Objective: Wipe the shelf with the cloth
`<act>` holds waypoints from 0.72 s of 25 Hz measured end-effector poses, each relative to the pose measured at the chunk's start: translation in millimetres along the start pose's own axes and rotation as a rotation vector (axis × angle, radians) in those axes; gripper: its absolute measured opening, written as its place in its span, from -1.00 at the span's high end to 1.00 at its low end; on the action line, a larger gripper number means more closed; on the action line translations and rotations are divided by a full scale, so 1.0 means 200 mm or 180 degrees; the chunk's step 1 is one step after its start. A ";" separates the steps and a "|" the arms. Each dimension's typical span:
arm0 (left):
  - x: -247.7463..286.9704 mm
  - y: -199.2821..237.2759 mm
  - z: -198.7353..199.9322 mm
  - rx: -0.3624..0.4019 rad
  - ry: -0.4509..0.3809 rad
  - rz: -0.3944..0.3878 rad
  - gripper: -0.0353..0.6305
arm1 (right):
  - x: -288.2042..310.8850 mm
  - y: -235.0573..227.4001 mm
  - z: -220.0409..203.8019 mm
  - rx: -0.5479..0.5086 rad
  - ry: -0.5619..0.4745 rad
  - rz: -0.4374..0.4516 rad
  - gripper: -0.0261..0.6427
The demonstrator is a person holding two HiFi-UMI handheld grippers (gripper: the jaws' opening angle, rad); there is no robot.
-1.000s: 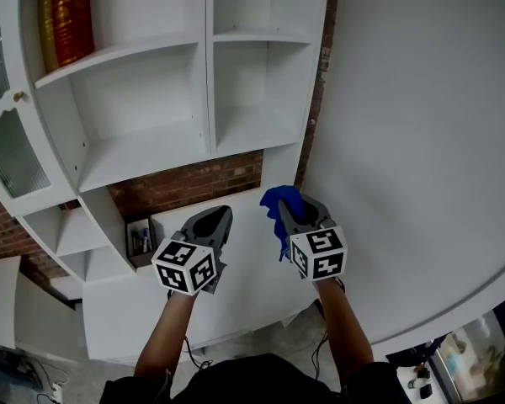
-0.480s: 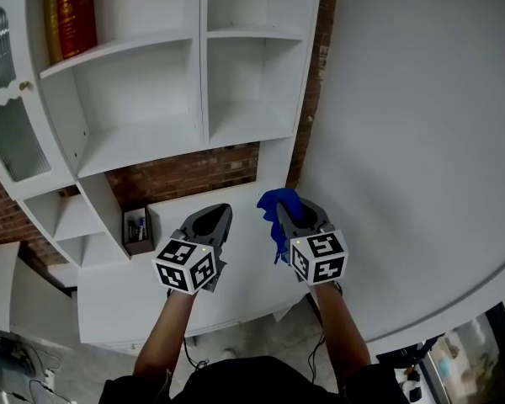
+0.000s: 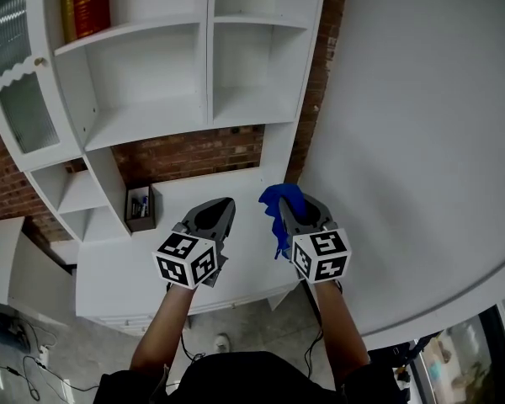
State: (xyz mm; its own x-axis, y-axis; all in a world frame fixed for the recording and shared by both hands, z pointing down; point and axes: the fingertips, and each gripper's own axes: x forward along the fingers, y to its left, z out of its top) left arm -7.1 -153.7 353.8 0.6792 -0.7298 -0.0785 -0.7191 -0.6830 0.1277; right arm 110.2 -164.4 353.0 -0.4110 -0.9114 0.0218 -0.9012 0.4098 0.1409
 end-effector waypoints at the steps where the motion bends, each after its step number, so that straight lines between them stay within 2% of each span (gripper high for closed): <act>1: -0.01 -0.02 -0.01 0.0003 0.0013 0.0001 0.84 | -0.02 0.00 0.00 0.0008 -0.0001 0.0010 0.63; 18: -0.14 -0.21 -0.01 0.0082 0.0011 0.0104 0.84 | -0.21 0.08 0.01 0.0023 -0.0104 0.0190 0.63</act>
State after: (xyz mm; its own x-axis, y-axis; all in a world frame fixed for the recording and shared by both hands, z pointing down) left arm 4.7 -103.9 351.7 0.6558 -0.7515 -0.0714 -0.7444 -0.6595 0.1047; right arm 112.7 -118.5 352.3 -0.4682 -0.8836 -0.0022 -0.8759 0.4638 0.1332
